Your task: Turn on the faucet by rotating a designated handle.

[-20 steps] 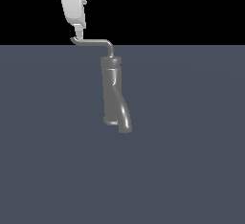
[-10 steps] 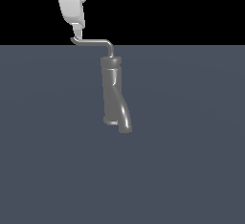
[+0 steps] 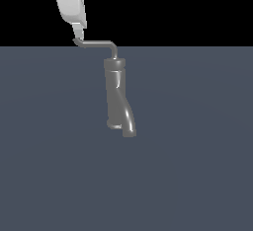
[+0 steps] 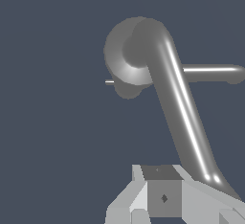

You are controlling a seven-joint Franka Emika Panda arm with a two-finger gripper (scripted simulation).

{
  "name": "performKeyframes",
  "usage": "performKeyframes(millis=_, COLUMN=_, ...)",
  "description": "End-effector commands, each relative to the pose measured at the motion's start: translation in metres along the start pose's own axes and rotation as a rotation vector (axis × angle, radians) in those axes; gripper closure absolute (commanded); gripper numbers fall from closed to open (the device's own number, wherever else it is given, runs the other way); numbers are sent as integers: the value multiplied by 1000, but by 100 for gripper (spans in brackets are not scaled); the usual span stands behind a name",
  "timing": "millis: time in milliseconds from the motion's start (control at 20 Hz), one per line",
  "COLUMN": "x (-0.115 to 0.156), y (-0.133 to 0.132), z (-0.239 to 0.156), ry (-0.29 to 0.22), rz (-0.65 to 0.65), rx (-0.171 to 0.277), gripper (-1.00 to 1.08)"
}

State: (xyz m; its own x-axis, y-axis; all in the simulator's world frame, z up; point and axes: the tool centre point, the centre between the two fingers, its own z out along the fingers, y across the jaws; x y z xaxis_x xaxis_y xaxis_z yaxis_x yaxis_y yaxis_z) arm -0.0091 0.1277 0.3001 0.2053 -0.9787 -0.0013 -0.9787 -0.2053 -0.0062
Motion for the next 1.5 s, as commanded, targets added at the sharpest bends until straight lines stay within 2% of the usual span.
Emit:
performKeyframes(millis=0, x=0, y=10, z=0, ry=1, rz=1, rx=-6, gripper=108)
performKeyframes(millis=300, x=-1, y=27, z=0, ry=1, rz=1, rx=-6, gripper=108)
performKeyframes(millis=400, x=-2, y=22, z=0, ry=3, rz=-2, rx=-1, gripper=108)
performKeyframes(millis=1450, x=50, y=86, z=-1, ry=1, rz=1, rx=-6, gripper=108)
